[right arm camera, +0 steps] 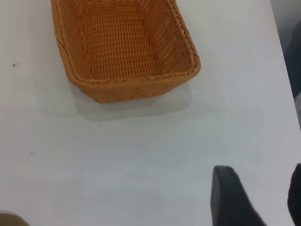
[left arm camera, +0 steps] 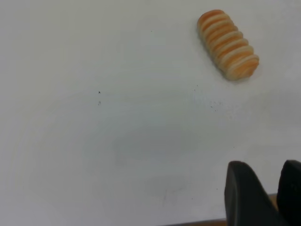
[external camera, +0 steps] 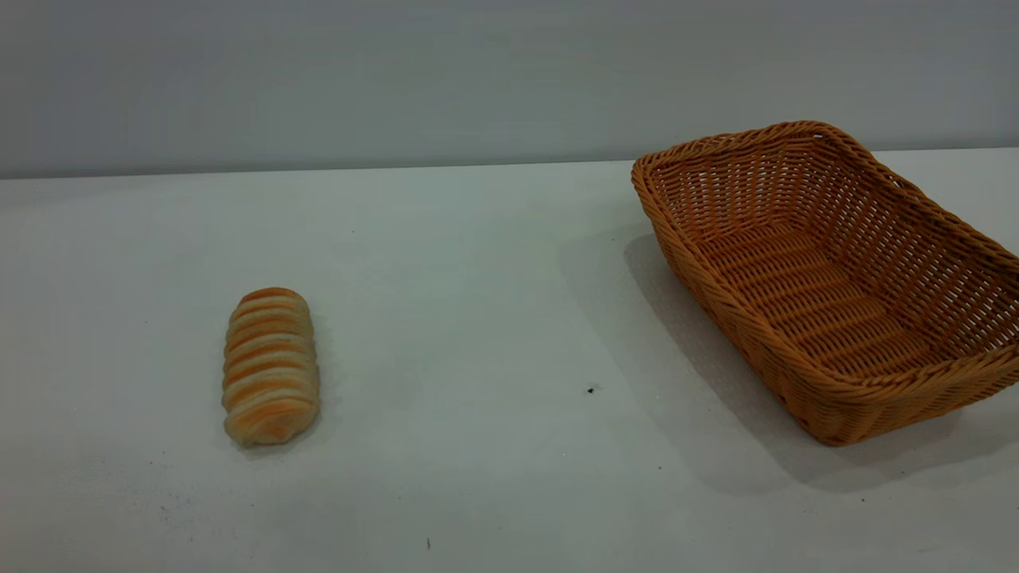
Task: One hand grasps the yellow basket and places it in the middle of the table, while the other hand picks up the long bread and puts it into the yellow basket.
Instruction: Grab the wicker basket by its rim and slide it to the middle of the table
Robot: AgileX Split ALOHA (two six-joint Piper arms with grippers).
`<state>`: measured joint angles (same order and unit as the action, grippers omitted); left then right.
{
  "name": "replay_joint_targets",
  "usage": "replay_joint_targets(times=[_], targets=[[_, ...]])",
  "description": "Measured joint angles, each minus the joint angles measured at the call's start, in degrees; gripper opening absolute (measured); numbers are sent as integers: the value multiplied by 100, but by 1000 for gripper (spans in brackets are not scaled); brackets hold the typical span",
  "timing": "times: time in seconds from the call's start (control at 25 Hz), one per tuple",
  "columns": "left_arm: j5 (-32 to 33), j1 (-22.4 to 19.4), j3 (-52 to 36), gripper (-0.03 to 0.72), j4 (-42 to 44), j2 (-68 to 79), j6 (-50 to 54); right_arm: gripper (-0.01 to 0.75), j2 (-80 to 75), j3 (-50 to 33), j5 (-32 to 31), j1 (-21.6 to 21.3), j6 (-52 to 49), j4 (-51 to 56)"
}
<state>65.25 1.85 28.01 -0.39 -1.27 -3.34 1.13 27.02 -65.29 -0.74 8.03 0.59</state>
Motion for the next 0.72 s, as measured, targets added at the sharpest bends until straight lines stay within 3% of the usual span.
replay_joint_targets(times=[0.36, 0.72], targets=[[0, 7, 0, 235, 0, 0, 0, 333, 0, 0, 0, 0, 0, 0], [0, 277, 0, 235, 0, 0, 0, 304, 0, 0, 0, 63, 0, 0]])
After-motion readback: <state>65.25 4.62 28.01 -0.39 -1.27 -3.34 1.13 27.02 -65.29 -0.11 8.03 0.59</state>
